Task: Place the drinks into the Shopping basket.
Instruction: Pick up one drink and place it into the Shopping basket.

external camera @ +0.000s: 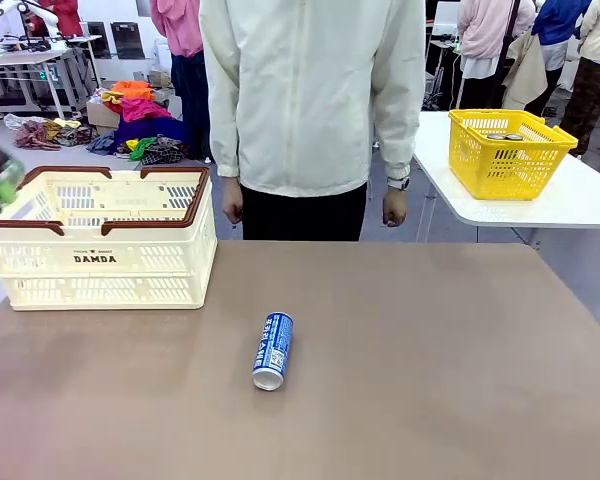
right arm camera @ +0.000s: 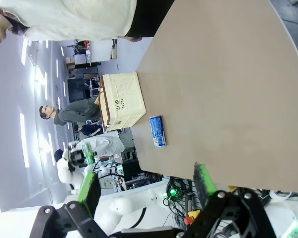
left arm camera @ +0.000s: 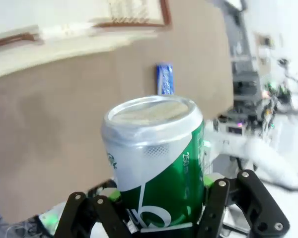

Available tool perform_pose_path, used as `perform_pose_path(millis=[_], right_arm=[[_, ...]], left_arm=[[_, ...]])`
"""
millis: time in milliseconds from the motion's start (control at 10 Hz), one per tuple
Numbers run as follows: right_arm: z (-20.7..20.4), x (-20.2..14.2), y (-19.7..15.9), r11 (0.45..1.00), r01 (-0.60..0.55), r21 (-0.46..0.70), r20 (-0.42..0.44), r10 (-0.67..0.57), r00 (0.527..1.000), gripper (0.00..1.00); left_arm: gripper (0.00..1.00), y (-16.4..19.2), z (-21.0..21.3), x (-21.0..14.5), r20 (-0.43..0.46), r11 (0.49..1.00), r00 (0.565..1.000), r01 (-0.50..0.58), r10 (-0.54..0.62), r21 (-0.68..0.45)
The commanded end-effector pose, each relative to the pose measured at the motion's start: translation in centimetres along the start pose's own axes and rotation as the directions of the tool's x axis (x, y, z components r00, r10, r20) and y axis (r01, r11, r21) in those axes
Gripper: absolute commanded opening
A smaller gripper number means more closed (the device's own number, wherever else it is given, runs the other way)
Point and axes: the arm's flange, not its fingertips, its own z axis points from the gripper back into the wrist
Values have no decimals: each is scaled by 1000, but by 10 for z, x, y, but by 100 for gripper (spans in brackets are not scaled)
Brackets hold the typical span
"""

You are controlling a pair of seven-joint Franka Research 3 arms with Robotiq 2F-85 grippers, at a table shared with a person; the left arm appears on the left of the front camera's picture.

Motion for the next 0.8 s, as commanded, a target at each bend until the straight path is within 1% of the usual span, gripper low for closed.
perform_pose_path(millis=[0,100,300,400,500,600,700], right_arm=[[3,0,2,1000,-16,1,-7,16,1000,100],[3,0,2,1000,-16,1,-7,16,1000,100],[3,0,2,1000,-16,1,-7,16,1000,100],[3,0,2,1000,-16,1,-7,16,1000,100],[3,0,2,1000,-16,1,-7,16,1000,100],[3,0,2,1000,-16,1,-7,16,1000,100],[3,0,2,1000,-16,1,-7,16,1000,100]], left_arm=[[0,-17,-2,110,33,990,995,-96,93,99],[0,-14,-15,142,50,984,995,-95,89,151],[0,6,-52,184,67,960,994,-105,91,258],[0,20,-73,195,74,945,996,-73,52,318],[0,33,-93,199,51,933,998,-40,23,357],[0,44,-110,198,45,914,999,-17,-1,405],[0,54,-123,197,35,904,999,6,-23,427]])
